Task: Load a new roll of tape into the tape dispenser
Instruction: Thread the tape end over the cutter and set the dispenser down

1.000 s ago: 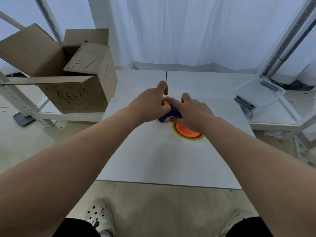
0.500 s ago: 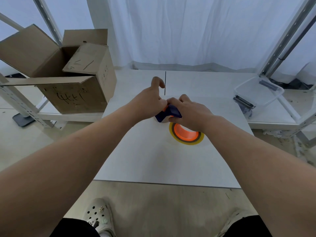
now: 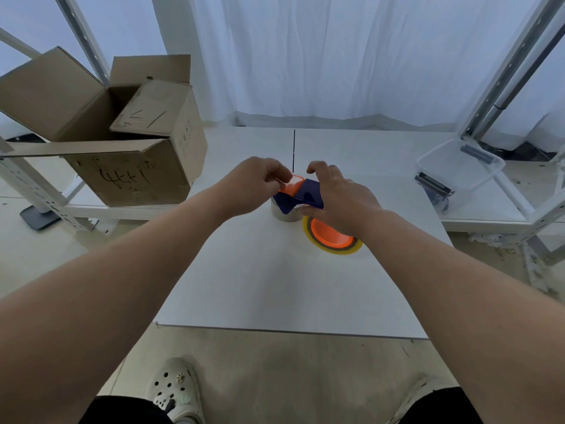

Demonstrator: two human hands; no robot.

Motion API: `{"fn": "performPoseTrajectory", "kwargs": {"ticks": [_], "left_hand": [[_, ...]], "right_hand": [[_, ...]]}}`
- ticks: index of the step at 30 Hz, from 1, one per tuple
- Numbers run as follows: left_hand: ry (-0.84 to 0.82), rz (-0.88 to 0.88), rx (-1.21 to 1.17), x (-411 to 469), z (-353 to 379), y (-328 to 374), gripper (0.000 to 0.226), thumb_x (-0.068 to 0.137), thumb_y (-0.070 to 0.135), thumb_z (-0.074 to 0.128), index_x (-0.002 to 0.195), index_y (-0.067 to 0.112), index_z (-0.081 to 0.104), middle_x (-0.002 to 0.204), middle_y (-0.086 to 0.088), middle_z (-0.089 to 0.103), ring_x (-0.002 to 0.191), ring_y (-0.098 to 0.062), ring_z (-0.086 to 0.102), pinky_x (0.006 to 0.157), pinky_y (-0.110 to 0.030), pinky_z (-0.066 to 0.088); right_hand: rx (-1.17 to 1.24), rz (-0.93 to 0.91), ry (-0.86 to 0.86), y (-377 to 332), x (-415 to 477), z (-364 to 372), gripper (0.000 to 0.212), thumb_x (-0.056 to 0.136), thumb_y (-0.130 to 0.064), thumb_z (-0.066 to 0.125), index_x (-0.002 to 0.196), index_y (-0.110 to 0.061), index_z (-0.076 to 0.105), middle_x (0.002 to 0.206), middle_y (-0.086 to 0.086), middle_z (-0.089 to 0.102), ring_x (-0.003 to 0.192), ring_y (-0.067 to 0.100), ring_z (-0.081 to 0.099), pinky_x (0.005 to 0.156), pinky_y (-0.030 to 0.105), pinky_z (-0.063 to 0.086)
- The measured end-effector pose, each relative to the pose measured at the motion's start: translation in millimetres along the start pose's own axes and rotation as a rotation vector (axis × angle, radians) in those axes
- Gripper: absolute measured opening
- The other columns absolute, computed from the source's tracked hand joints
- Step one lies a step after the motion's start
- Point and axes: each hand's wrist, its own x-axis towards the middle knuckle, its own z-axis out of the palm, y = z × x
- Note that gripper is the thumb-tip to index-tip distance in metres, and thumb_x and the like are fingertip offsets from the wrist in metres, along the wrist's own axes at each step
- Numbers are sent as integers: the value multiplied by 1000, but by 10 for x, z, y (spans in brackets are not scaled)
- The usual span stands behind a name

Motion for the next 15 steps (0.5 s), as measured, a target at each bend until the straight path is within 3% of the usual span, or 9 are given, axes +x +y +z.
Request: {"fn": "performPoseTrajectory", "kwargs": {"ticks": [2,5,9,13,15], "left_hand": [[-29,54,105,-15,33,57,35,88,2,42,116,15,60,109,3,63,95,-13,55,70,-5,37],[-48,69,75,-14,62,103,26,90,5,40,113,14,48,116,-1,66,91,-14,56,64,-9,39],[-57,99,79,-29,58,134,21,90,7,41,106,21,42,113,6,69,95,-17,57,70,-17,41],[160,124,-29,14,7,128,22,87,6,45,105,18,50,106,5,67,83,-9,57,67,-16,42],[217,104,22,68,-8,41,22,88,12,52,110,18,54,114,-1,61,89,-10,55,71,-15,40]], "right_hand": [[-20,-23,2,-23,-2,0,67,86,-44,60,138,-30,21,122,10,45,94,35,60,69,37,46],[-96,-47,-9,-20,3,10,62,89,-47,52,141,-33,22,120,10,44,94,34,58,69,36,44],[-78,-29,-26,2,8,19,52,89,-50,50,135,-33,32,117,7,46,94,32,57,75,39,49],[-19,16,-4,26,7,9,52,88,-48,53,133,-31,33,117,7,47,94,31,58,77,40,52],[11,41,-6,44,8,7,53,88,-49,54,134,-33,33,117,6,47,94,29,58,79,41,53]]}}
